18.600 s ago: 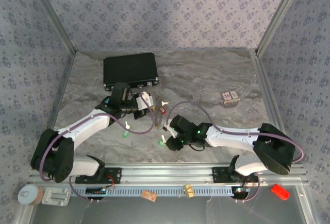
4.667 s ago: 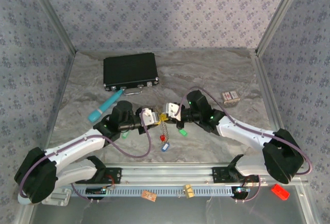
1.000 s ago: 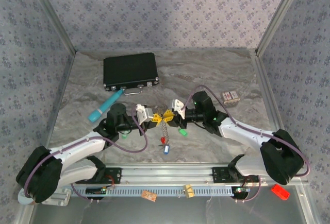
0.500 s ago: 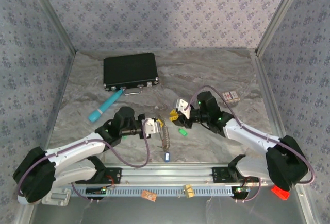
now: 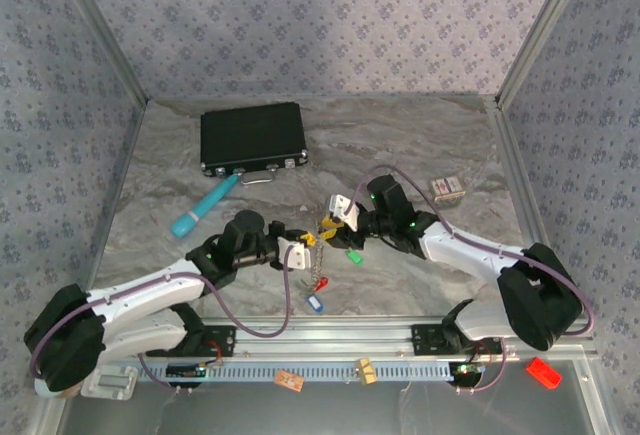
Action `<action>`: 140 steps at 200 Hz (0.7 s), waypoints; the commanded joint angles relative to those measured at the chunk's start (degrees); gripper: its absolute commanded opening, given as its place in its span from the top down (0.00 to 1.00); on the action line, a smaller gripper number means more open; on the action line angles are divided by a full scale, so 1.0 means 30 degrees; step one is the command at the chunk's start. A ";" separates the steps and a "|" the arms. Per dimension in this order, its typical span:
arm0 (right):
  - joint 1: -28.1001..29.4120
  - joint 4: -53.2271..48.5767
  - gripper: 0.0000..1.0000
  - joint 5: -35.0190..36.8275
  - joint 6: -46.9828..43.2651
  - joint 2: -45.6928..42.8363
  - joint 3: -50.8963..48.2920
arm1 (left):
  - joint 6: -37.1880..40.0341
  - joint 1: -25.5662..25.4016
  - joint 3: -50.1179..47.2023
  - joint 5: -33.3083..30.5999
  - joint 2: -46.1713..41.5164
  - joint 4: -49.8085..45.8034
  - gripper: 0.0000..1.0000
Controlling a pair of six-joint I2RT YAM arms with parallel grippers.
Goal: Put the keys on the keyring
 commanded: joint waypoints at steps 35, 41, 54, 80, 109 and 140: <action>-0.0845 -0.0365 0.62 -0.2407 0.1153 0.0191 -0.0271 | 0.0832 -0.0288 0.0000 -0.0063 -0.0328 -0.1036 1.00; -0.0845 -0.0349 0.62 -0.2769 0.1241 0.0294 -0.0230 | 0.0838 -0.0309 0.0004 -0.0062 -0.0360 -0.1037 1.00; -0.0801 -0.0354 0.62 -0.3223 0.1324 0.0560 -0.0094 | 0.0860 -0.0288 -0.0024 -0.0081 -0.0346 -0.0983 1.00; -0.0753 -0.0372 0.63 -0.3917 0.1323 0.0958 0.0246 | 0.0843 -0.0334 -0.0022 -0.0106 -0.0368 -0.1057 1.00; -0.0757 -0.0933 0.66 -0.4459 0.1070 0.0929 0.0370 | 0.0796 -0.0342 0.0004 -0.0207 -0.0390 -0.1137 1.00; -0.0815 -0.1466 0.68 -0.4420 0.0887 0.0325 0.0163 | 0.0775 -0.0362 0.0003 -0.0270 -0.0303 -0.1161 1.00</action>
